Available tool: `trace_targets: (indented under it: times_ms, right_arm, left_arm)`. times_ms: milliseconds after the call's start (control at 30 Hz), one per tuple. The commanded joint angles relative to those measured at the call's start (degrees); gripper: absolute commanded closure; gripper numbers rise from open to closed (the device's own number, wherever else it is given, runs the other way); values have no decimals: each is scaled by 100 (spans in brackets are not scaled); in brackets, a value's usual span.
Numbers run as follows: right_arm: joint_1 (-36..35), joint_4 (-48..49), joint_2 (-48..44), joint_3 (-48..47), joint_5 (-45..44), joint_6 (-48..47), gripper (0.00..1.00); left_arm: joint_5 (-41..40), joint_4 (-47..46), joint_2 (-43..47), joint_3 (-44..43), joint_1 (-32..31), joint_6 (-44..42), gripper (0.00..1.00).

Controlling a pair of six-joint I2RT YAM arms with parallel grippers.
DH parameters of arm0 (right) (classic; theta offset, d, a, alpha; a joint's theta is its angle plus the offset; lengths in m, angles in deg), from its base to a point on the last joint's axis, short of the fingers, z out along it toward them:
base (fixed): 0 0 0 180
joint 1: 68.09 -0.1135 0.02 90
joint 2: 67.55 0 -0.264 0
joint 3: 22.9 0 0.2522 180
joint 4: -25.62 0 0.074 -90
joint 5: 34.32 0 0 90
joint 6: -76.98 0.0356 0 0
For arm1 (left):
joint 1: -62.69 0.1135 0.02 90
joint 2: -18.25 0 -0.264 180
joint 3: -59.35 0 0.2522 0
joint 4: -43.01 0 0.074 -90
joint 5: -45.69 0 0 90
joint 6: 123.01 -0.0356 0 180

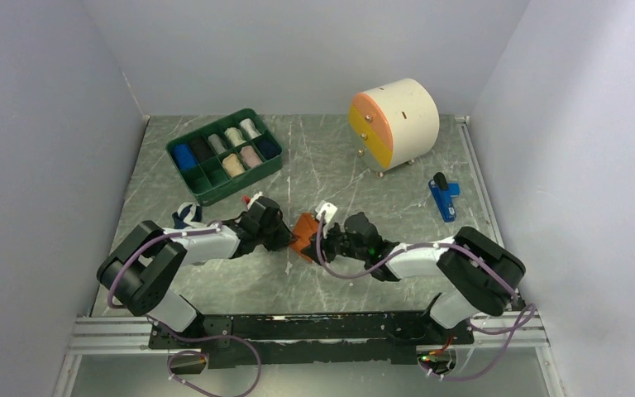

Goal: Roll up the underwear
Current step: Roll the underwear to the center of the board.

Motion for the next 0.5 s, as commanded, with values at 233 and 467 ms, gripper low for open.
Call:
trace_targets:
  times_ms: [233,467]
  right_arm:
    - [-1160,-1127,208,-866,-2143,-1807,49]
    - [-1405,-941,668,-810,-2466,-1911,57]
  left_arm:
    - [-129,771,-6,-66,-26,-28,80]
    - [-137,786,60,-14,-23,12,80]
